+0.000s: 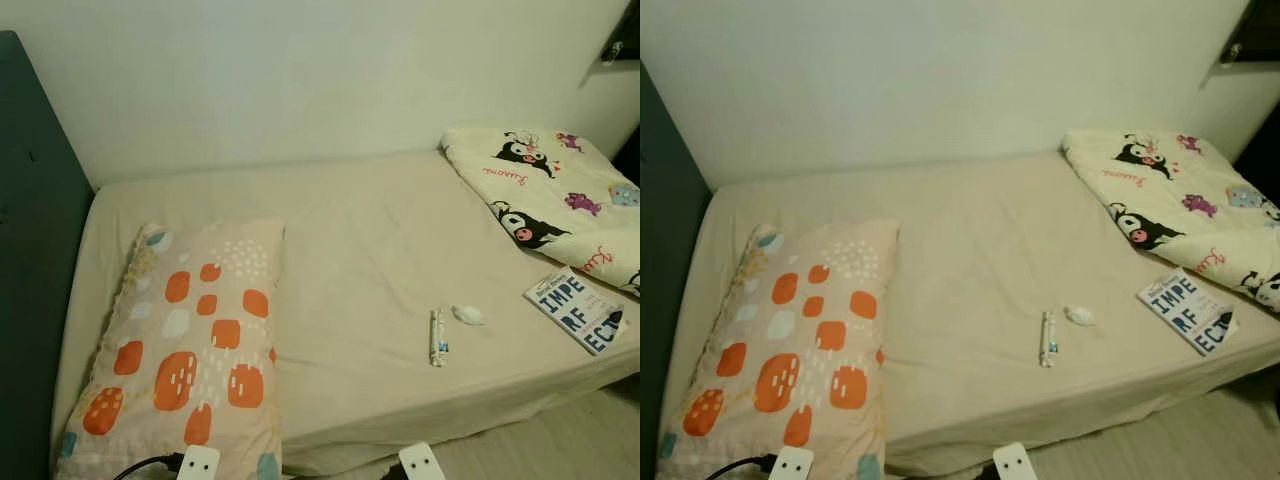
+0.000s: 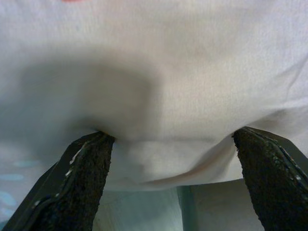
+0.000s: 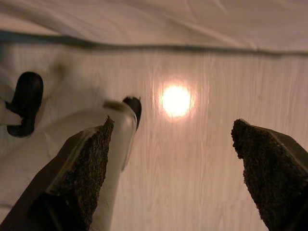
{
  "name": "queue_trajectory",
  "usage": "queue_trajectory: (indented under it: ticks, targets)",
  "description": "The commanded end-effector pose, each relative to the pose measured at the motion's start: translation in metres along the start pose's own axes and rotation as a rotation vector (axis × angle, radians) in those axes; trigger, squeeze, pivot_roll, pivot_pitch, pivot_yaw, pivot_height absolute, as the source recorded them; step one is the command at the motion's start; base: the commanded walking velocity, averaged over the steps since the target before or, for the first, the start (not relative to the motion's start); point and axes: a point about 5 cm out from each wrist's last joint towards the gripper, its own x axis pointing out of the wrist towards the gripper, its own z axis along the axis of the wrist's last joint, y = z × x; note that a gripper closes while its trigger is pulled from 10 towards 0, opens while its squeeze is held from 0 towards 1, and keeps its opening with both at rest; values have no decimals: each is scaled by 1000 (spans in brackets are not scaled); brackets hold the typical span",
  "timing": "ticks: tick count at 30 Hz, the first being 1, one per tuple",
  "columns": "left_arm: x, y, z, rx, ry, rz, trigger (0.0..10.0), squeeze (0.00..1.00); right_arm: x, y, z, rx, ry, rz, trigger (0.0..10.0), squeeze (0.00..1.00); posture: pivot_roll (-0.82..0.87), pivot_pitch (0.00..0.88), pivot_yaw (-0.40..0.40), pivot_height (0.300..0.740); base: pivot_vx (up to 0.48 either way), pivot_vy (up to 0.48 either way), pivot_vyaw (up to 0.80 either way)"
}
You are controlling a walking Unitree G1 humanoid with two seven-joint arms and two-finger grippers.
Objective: Clean up the room
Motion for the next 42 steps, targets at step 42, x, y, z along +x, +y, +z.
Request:
queue_trajectory:
  ticks: [42]
  targets:
    - [-5,29,-16,-46,3,139,10000,0,3,18,14,-5,-1,79,10000,0,178,0,-173,740,0,0,0]
